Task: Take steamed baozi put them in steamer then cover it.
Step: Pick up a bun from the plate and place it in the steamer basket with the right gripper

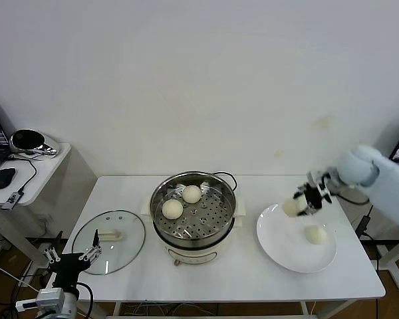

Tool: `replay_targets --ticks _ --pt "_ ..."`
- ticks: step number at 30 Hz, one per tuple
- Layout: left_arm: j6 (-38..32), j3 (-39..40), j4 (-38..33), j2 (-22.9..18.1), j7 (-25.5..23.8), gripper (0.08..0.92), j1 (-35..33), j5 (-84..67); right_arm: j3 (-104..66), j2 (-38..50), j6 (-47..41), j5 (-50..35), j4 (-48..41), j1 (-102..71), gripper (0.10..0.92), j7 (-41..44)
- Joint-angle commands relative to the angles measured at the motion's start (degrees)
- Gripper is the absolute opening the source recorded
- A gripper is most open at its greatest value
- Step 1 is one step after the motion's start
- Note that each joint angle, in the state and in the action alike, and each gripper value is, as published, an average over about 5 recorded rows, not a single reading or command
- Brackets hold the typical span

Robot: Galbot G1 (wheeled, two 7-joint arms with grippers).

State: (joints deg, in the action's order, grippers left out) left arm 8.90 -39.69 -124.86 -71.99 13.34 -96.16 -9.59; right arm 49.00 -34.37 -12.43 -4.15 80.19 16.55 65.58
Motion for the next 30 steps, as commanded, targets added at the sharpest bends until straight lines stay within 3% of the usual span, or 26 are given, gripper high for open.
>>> replay_targets --ticks 1,10,18,30 --pt "0.0 -0.1 0.1 0.0 0.0 0.823 0.0 -0.1 12.2 -13.7 3.6 -10.0 -0.5 22.5 0.564 1.5" --pt "0.0 -0.4 0.3 0.0 0.0 0.823 0.3 -0.5 19.3 -26.7 12.3 -14.6 0.0 21.9 0.568 -3.5" --pt "-0.1 -0.8 0.3 -0.5 0.0 0.823 0.4 -0.6 24.4 -33.9 23.9 -5.7 -2.4 18.2 0.576 -4.3" --pt "-0.1 -1.1 -0.3 -1.1 0.0 0.823 0.2 -0.6 26.1 -37.7 34.5 8.5 -5.5 12.6 0.585 -4.7"
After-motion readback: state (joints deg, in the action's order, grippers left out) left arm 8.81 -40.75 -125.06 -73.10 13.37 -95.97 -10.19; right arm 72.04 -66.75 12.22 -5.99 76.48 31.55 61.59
